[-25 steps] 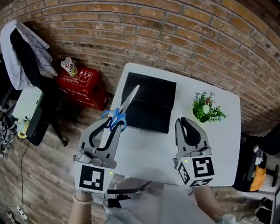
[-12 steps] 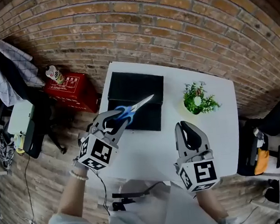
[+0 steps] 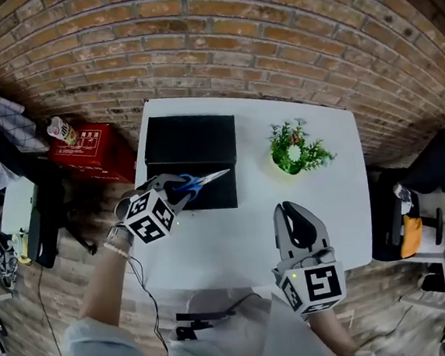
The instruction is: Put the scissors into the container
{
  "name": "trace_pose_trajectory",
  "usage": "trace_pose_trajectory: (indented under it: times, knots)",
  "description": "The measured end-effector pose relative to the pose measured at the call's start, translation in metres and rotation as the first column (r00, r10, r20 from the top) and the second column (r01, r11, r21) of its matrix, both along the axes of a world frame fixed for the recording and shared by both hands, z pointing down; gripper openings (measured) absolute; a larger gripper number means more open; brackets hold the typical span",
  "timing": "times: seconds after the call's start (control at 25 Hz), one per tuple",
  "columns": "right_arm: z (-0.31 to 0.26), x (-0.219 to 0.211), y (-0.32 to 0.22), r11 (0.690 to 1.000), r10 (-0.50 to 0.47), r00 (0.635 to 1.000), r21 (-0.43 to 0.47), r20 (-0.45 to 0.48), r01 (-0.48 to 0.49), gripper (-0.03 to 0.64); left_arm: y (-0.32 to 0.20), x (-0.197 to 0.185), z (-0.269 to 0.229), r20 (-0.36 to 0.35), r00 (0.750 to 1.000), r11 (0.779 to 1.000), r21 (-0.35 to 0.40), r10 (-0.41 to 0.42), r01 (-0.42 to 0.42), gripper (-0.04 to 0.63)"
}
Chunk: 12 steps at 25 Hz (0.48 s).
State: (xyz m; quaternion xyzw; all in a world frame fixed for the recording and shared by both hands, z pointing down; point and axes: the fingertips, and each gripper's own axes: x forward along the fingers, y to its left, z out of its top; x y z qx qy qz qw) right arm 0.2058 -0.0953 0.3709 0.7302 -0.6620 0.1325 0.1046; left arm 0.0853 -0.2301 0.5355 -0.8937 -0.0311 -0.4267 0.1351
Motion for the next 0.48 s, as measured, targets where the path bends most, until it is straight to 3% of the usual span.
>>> trace_pose_trajectory:
  times: [0.2,0.48]
  knots:
    - [0.007,0.006,0.008,0.999,0.032,0.999,-0.011,0.012,-0.032,0.063,-0.003,0.006,0.031,0.113,0.993,0.998,-0.053,0.045,-0.039,0.097]
    - [0.012,0.006,0.014,0.999,0.052,0.998,-0.015,0.033,-0.051,0.063,0.000,0.014,0.054,0.188,0.981,0.998,-0.062,0.043,-0.032,0.097]
